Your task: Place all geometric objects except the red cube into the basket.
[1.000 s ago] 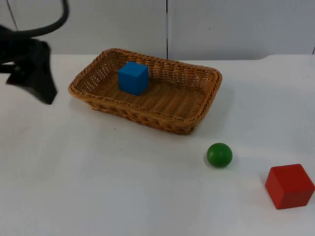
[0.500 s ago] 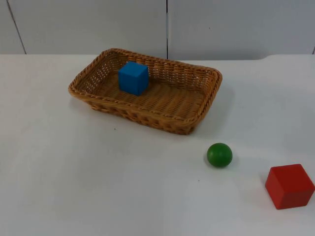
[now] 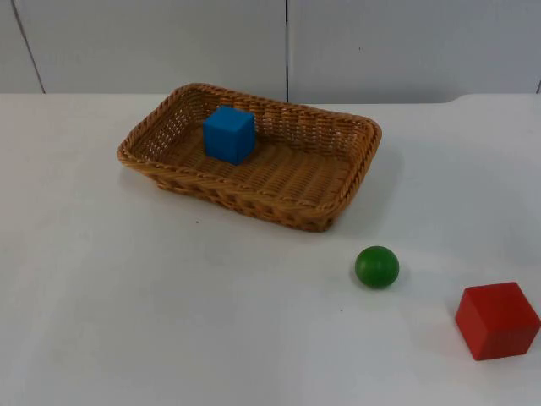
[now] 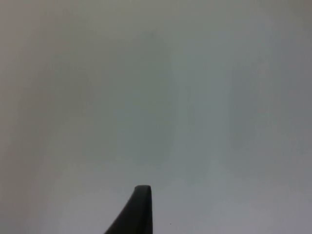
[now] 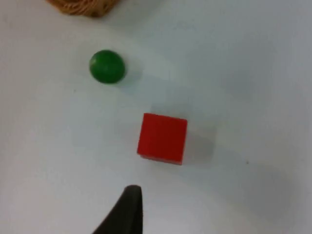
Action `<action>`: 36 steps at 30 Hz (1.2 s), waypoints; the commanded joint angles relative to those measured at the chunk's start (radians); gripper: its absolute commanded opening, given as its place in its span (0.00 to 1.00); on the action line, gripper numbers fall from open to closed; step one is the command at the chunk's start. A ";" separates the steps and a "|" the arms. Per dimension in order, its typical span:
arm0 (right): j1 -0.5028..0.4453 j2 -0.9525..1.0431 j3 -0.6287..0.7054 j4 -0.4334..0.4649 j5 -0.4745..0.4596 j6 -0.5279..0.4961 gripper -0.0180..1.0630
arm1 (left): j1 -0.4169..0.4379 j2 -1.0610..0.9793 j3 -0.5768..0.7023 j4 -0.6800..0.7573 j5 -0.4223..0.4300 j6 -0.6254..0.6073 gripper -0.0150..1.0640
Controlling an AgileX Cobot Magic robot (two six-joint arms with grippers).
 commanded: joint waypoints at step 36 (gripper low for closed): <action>0.344 1.118 -0.503 -0.145 -0.390 -0.041 0.99 | 0.005 -0.009 0.003 -0.027 -0.007 0.001 0.92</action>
